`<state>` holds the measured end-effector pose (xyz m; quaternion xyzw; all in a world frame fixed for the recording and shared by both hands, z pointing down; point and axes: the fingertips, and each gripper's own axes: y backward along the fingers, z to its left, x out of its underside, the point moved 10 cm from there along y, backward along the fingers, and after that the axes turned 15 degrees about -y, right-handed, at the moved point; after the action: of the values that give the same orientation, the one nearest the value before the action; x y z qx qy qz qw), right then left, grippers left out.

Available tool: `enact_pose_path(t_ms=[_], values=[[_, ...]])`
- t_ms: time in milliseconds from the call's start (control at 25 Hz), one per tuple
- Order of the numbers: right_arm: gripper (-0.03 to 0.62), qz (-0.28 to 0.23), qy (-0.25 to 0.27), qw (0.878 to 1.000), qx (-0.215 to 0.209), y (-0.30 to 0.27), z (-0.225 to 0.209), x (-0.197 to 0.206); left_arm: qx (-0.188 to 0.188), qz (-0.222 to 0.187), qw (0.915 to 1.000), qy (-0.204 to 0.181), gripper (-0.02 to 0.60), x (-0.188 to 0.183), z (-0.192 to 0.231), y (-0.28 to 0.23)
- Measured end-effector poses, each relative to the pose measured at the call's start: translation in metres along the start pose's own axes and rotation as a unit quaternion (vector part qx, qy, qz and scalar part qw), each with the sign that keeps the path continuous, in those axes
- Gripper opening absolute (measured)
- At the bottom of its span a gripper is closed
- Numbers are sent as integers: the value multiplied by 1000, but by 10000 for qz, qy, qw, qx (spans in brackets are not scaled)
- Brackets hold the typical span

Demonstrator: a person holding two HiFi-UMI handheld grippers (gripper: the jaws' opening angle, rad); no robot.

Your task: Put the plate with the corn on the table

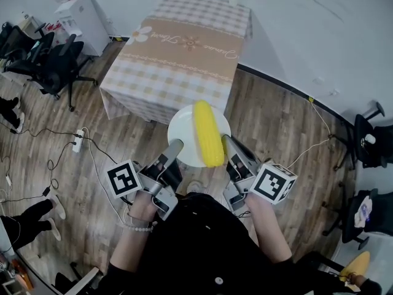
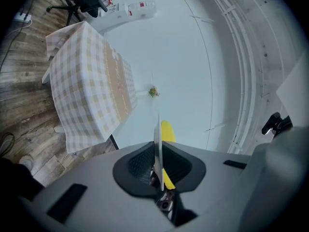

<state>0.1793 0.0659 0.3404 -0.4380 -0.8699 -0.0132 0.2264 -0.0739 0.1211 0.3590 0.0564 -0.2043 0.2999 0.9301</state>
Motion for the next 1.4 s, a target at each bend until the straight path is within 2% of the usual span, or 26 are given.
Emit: enact_pose_path(t_ms=[480,800,1400], values=[[85,-108,-48,9999,35,8,-8,-12,-24,102,9999,-20,37,4,-4,-17],[84,-224,-18,9995,226,2,-15,-23,17,254,9997,45,37,-3,5,-36],[84,-519,-98,9970,558,-45,-28,-60,180,719,9972,1,37,-57,35,-96]])
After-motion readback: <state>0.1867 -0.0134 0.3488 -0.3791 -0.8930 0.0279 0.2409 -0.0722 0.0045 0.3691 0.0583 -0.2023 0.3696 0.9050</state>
